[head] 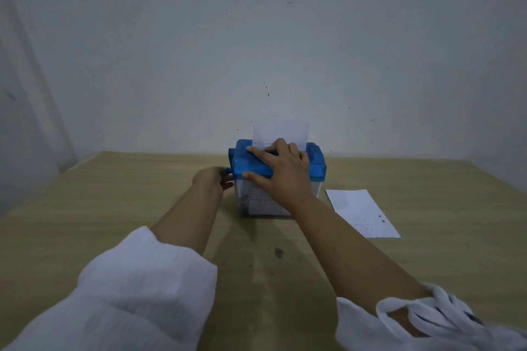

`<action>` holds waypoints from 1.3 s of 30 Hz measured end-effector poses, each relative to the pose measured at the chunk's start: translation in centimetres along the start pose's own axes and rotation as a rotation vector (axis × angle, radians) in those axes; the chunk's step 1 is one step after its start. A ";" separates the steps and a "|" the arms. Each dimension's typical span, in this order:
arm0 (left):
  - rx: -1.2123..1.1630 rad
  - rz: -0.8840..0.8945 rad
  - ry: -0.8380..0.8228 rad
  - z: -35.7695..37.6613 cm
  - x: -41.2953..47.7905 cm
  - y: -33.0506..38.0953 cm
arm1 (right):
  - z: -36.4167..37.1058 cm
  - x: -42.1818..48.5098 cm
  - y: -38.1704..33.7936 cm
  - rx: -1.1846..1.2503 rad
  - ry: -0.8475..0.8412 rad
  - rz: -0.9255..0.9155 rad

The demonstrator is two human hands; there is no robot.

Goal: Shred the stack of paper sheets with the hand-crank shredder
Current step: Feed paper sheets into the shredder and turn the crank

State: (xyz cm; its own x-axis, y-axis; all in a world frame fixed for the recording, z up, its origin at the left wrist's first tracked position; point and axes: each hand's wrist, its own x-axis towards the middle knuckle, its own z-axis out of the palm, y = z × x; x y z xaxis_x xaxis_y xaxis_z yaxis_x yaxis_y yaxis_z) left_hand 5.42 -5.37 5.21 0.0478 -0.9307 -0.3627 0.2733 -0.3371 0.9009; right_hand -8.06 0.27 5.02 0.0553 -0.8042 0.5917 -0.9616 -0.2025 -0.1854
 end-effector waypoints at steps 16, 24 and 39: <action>0.067 0.094 -0.082 2.6 0.7 3.5 | 0.1 0.2 0.2 0.024 0.018 -0.008; -0.088 0.386 0.002 3.4 0.3 2.8 | -0.4 0.3 0.1 0.077 -0.035 0.028; -0.309 0.570 -0.001 1.9 -2.3 1.2 | -0.6 0.4 0.0 0.106 -0.065 0.046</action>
State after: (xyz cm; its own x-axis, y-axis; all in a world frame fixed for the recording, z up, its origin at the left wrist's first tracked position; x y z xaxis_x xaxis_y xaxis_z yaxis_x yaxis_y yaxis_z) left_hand 3.84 -3.86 7.56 0.2665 -0.9518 0.1521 0.4694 0.2660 0.8420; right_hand -8.25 0.26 5.74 0.0327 -0.8478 0.5293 -0.9297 -0.2201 -0.2952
